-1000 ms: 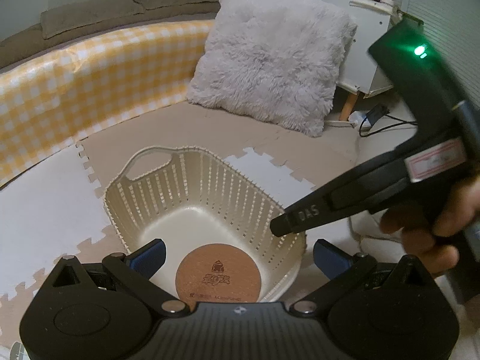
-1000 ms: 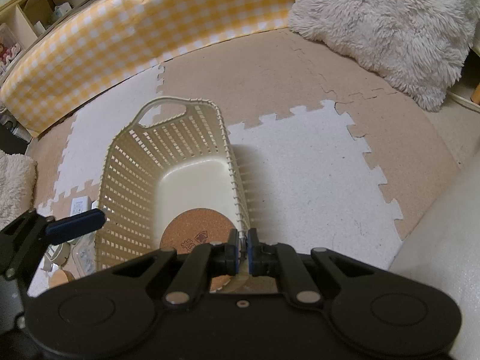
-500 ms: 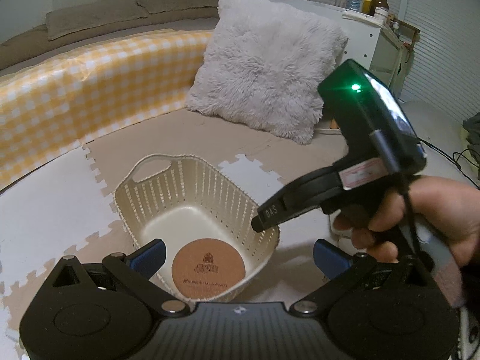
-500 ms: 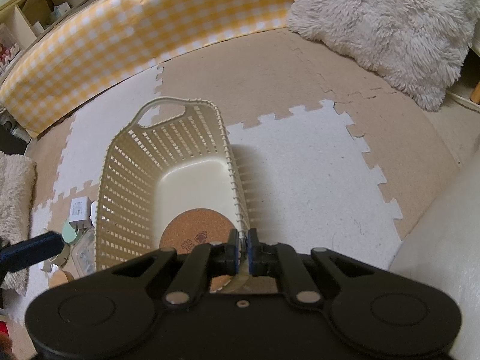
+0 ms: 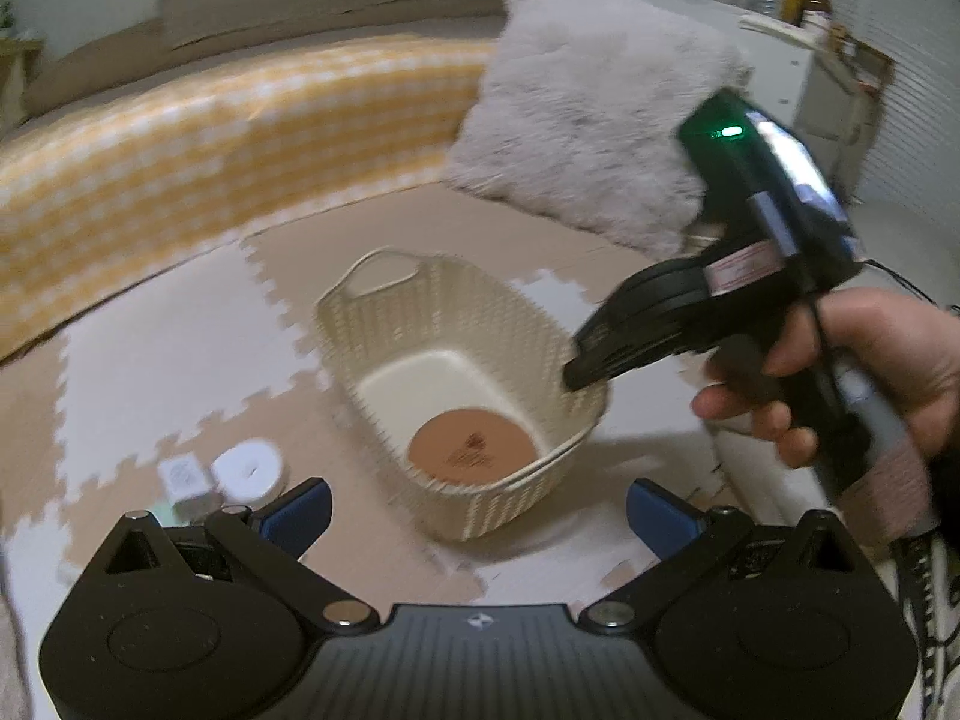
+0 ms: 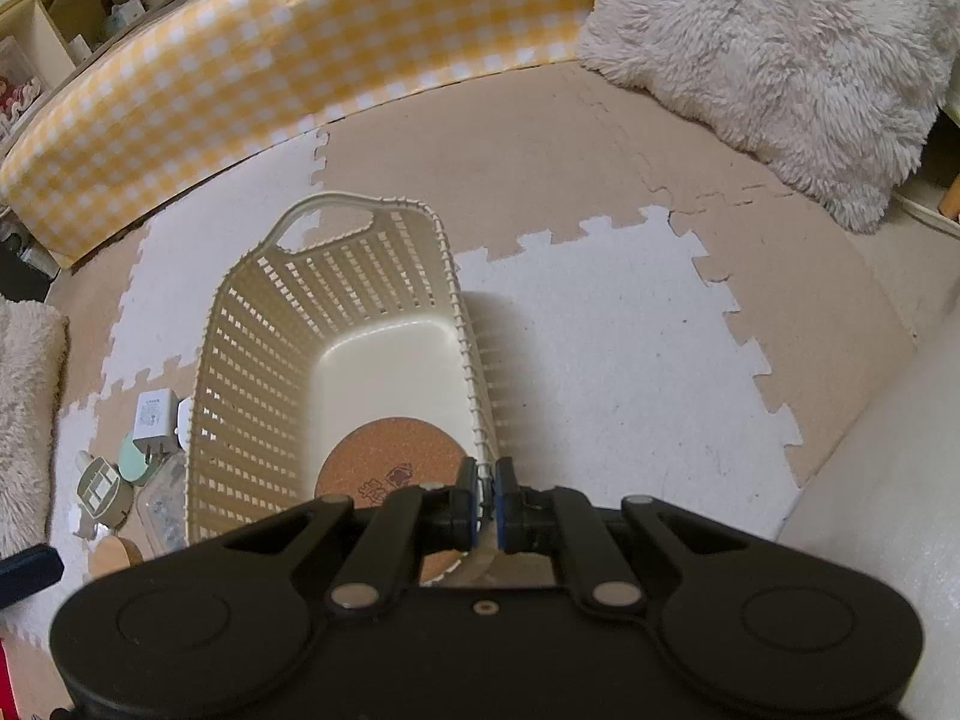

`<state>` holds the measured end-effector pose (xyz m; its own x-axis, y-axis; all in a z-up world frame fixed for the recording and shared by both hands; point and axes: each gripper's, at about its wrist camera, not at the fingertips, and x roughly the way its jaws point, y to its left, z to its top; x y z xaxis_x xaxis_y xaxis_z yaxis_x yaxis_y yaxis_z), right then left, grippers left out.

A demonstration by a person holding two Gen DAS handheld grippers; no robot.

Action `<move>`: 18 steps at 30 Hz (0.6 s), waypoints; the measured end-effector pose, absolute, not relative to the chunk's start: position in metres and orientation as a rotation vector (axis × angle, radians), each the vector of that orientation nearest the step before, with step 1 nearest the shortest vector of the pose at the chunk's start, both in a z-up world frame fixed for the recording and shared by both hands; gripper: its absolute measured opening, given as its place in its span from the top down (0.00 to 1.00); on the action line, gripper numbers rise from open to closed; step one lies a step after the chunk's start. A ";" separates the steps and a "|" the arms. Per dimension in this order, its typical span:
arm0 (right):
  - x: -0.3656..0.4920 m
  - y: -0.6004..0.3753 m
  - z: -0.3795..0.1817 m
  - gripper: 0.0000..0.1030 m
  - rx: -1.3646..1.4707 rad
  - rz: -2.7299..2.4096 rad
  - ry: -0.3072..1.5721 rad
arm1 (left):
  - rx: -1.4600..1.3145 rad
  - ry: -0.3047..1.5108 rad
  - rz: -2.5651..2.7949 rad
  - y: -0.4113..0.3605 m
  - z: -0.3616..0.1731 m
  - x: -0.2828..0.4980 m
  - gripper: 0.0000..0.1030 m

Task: Organize rigid objects
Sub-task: 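Move the left tool back toward the remaining items on the mat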

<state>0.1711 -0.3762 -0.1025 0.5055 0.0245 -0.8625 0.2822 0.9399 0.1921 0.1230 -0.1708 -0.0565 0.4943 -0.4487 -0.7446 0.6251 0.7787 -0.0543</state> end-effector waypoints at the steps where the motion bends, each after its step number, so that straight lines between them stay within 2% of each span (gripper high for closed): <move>1: 0.171 -0.376 -0.103 0.95 0.325 -0.159 1.034 | 0.224 0.838 -0.633 -0.167 -0.059 0.125 0.00; 13: 0.171 -0.376 -0.103 0.94 0.327 -0.159 1.045 | -0.005 1.023 -0.255 -0.102 -0.097 0.158 0.00; 18: 0.171 -0.376 -0.103 0.94 0.328 -0.158 1.044 | 0.055 1.036 -0.171 -0.090 -0.111 0.181 0.00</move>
<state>0.1711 -0.3756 -0.1035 0.4970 0.0266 -0.8673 0.2823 0.9402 0.1905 0.1814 -0.0902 -0.1113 0.4973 -0.1158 -0.8598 0.1673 0.9853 -0.0359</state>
